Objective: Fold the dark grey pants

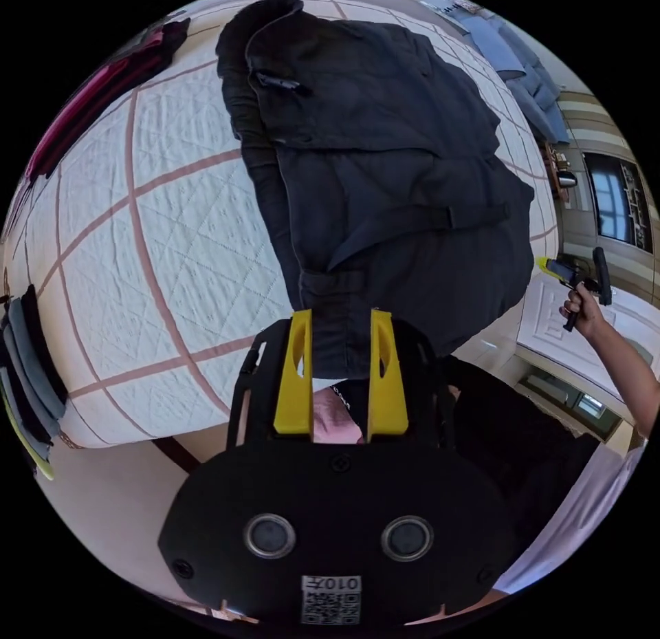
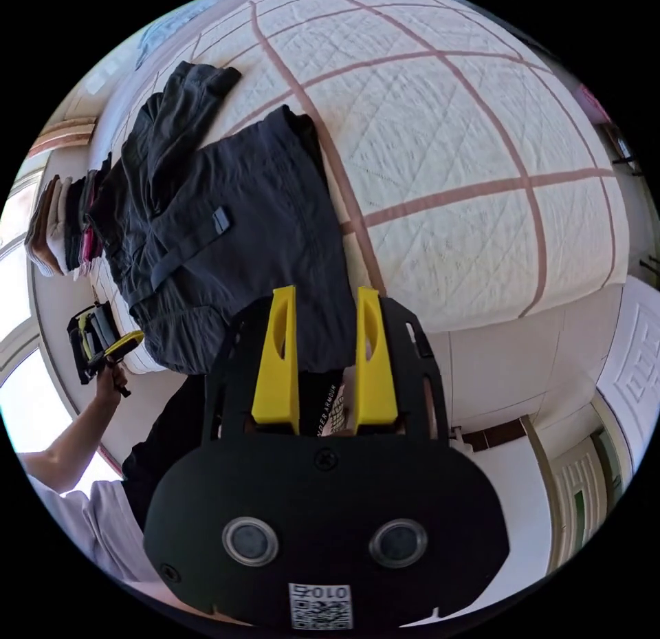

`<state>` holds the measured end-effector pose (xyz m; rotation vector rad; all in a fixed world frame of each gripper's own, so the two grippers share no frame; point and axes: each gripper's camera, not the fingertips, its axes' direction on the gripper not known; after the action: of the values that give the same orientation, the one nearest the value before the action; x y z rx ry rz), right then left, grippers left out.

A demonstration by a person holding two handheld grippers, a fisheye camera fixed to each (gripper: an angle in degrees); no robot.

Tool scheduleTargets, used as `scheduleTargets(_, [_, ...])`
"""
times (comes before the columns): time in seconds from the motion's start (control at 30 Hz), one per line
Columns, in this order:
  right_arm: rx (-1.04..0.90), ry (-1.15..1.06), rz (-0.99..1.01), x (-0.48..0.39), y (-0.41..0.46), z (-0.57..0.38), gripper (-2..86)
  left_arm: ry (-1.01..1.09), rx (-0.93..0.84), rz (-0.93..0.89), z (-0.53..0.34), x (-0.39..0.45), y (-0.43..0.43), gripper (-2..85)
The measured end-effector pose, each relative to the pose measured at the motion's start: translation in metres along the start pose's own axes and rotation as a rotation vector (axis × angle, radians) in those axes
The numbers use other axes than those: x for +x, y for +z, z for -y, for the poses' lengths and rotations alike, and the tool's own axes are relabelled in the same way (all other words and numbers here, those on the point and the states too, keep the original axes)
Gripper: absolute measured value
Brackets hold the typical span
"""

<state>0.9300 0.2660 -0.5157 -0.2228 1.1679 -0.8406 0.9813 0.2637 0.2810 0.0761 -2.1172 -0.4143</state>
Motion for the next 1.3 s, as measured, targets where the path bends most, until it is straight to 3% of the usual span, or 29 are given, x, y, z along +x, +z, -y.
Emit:
scheduleTargets(0.13, [-0.062, -0.156, 0.032, -0.024, -0.017, 0.008, 4.6, -0.024, -0.005, 0.024, 0.000, -0.012, -0.015, 1.2])
scheduleTargets(0.27, [-0.042, -0.200, -0.063, -0.036, -0.051, -0.004, 4.1, -0.135, 0.092, -0.140, -0.035, -0.053, -0.040, 0.4])
scheduleTargets(0.33, [0.045, -0.134, -0.116, -0.028, -0.087, -0.011, 3.9, -0.197, 0.118, -0.212, -0.050, -0.071, -0.044, 0.7])
scheduleTargets(0.43, [0.220, -0.103, -0.189, -0.030, -0.145, -0.007, 5.2, -0.293, 0.142, -0.129, -0.066, -0.092, -0.060, 2.3])
scheduleTargets(0.5, [0.295, -0.175, -0.167, -0.042, -0.173, 0.010, 7.1, -0.302, 0.251, -0.134, -0.063, -0.103, -0.091, 5.8])
scheduleTargets(0.7, [0.392, -0.461, -0.085, -0.119, -0.220, 0.123, 11.3, -0.026, 0.446, 0.108, 0.048, -0.066, -0.165, 11.5])
scheduleTargets(0.9, [0.413, -0.587, -0.111, -0.199, -0.245, 0.234, 12.1, -0.040, 0.445, 0.209, 0.150, -0.057, -0.169, 11.1])
scheduleTargets(1.03, [0.351, -0.609, -0.170, -0.225, -0.231, 0.291, 11.9, -0.054, 0.423, 0.265, 0.167, -0.060, -0.156, 7.2])
scheduleTargets(1.23, [0.237, -0.653, -0.178, -0.241, -0.169, 0.311, 8.4, -0.001, 0.560, 0.092, 0.138, -0.095, -0.158, 2.6])
scheduleTargets(1.3, [0.257, -0.670, -0.280, -0.247, -0.167, 0.298, 5.4, -0.061, 0.624, -0.017, 0.114, -0.126, -0.168, 2.0])
